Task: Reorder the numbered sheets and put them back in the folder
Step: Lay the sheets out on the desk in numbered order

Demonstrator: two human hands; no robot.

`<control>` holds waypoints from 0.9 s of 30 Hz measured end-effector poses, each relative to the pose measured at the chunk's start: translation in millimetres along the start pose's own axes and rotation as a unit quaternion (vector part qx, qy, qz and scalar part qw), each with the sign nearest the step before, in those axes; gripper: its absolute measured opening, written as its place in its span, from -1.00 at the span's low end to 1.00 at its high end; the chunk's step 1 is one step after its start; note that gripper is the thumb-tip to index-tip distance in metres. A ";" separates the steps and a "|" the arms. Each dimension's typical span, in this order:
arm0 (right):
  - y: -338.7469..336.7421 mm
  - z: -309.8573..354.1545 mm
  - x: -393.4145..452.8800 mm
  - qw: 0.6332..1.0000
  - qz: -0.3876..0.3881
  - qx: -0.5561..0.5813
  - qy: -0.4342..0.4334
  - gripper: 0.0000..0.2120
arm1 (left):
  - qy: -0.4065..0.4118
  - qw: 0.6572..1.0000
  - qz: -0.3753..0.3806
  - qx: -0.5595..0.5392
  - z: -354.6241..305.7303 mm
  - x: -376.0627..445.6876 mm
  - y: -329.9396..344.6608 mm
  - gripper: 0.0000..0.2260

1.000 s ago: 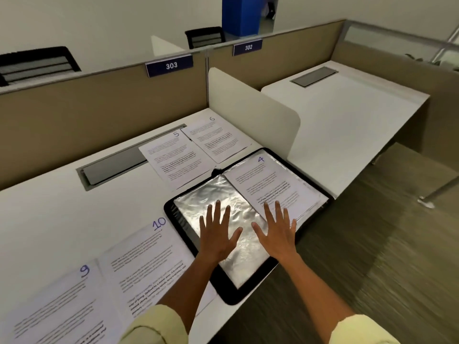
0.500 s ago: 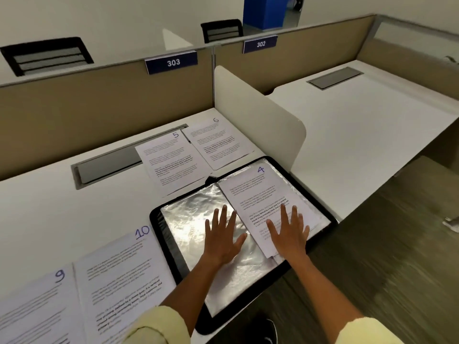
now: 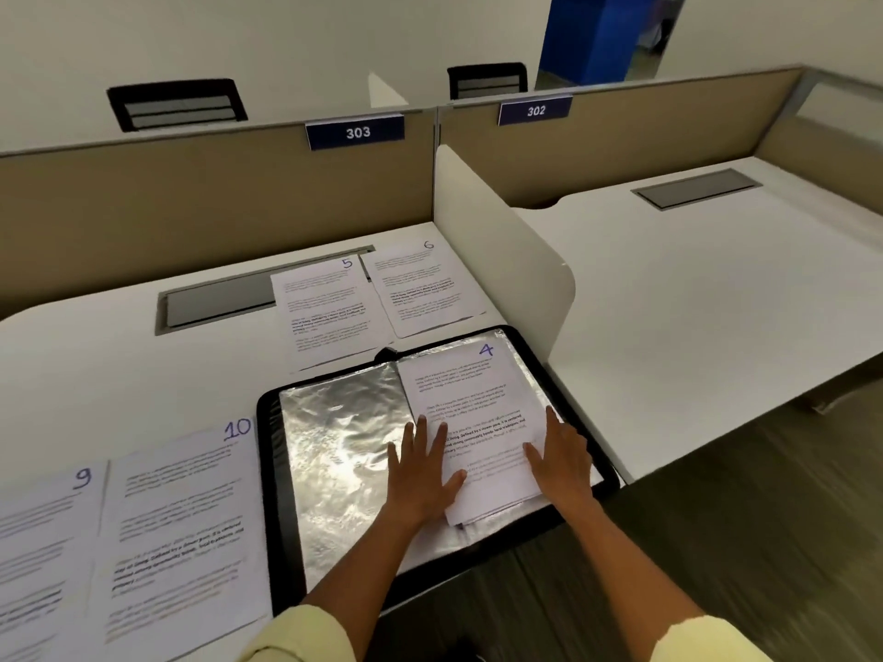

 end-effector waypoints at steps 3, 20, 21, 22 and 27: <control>-4.9 -1.5 5.6 1.000 -0.004 -0.001 -0.016 -0.39 | -0.018 1.000 0.005 -0.004 -2.9 -1.6 8.0 -0.26; -18.8 -22.3 23.4 0.946 0.009 0.319 0.050 -0.90 | -0.059 0.990 -0.106 -0.077 4.6 -8.7 -1.3 -0.31; -18.9 -22.1 23.4 0.949 0.008 0.312 0.044 -0.88 | -0.060 0.989 -0.112 -0.079 4.3 -8.7 -3.4 -0.33; -18.9 -22.0 23.2 0.952 0.007 0.303 0.038 -0.84 | -0.060 0.988 -0.115 -0.078 4.3 -8.0 -4.5 -0.34; -19.4 -25.0 20.5 0.949 -0.010 0.312 0.034 -0.82 | -0.057 0.985 -0.138 -0.083 2.5 -1.6 -13.5 -0.40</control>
Point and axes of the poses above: each hand's wrist, its own x-axis towards the middle knuckle, its own y-axis out of the palm, z = x × y, the point moved 7 cm from there along x, towards the middle knuckle, and after that the axes turned 13 degrees about y, right-handed, at the moved point
